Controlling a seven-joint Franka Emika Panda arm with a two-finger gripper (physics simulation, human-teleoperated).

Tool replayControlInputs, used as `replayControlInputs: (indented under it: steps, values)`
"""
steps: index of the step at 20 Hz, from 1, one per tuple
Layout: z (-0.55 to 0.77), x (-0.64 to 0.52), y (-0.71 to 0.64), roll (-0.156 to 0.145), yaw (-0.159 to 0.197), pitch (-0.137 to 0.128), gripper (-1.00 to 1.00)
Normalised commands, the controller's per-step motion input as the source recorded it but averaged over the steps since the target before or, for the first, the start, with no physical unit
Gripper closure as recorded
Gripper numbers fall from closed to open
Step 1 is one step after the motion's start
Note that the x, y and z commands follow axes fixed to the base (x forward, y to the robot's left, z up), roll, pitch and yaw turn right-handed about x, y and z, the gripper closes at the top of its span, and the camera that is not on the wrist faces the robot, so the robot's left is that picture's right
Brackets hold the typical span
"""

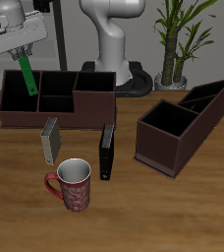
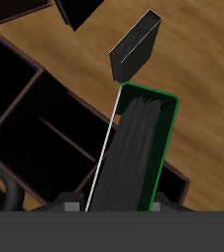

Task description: Place the green book into the back desk caddy's back compartment

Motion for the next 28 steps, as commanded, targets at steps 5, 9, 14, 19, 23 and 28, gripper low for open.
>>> replayControlInputs:
  steps: [5,9,14,19,23,28]
  values:
    - [0.15,0.09,-0.08,-0.022,0.085,-0.035,1.00]
    - [0.15,0.05,-0.05,-0.006,0.097,-0.027,1.00]
    - [0.12,0.08,0.08,0.005,0.116,-0.010,1.00]
    - [0.06,0.04,0.19,0.012,0.086,0.006,1.00]
    - [-0.09,-0.01,0.24,-0.023,0.115,0.031,1.00]
    - [-0.31,-0.30,0.33,0.016,0.158,0.028,1.00]
